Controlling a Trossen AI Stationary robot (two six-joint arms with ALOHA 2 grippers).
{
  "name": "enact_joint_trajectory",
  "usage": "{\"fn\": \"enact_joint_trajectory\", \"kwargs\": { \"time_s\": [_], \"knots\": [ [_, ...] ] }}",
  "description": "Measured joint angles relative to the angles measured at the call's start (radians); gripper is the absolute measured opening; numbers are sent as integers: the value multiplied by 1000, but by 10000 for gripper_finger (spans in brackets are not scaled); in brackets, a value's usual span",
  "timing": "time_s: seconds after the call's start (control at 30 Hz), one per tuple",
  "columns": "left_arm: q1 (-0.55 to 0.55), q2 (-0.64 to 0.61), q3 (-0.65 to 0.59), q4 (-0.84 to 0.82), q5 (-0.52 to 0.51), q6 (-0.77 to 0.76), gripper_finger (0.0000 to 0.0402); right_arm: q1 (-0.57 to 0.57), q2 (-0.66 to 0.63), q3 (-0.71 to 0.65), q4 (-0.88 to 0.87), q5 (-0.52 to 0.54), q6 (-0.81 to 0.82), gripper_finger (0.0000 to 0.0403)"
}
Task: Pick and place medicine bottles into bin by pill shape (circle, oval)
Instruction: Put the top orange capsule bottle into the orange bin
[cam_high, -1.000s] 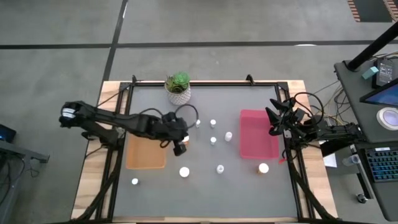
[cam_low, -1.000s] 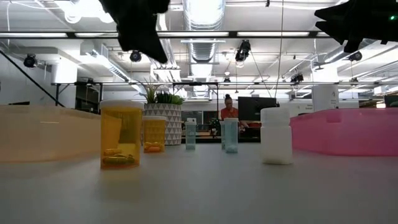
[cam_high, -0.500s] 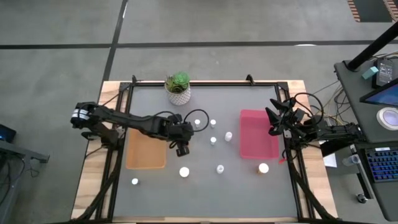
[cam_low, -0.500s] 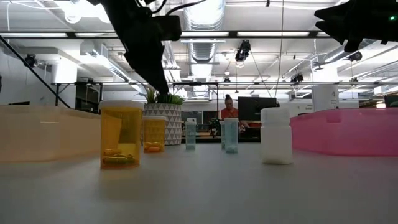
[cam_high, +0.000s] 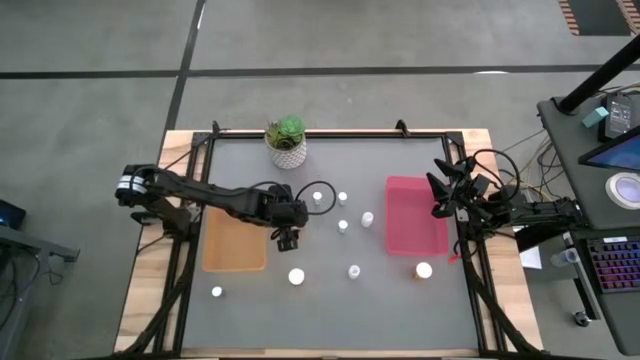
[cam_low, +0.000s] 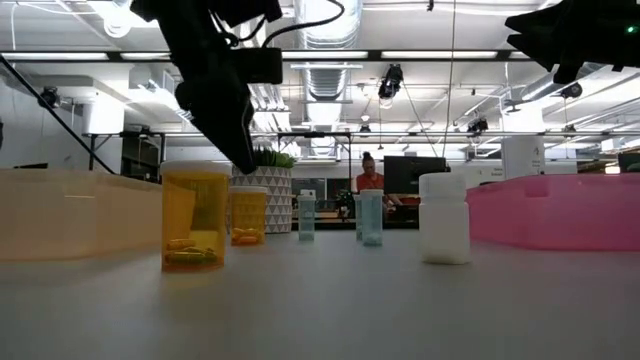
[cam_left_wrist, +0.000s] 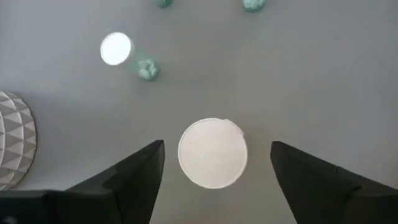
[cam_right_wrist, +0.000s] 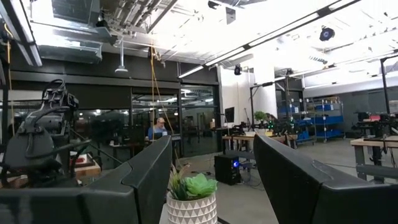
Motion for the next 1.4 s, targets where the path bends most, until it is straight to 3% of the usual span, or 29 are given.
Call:
{"fn": "enact_joint_trajectory", "kwargs": {
  "time_s": [0.57, 1.1, 1.4],
  "knots": [
    [24, 85, -6, 14, 0, 3, 277, 0, 0, 0, -1, 1, -12, 219],
    [24, 91, -6, 25, 0, 3, 192, 0, 0, 0, -1, 1, -16, 219],
    [24, 90, -6, 25, 1, 3, 191, 0, 0, 0, -1, 1, -19, 219]
  ]
}}
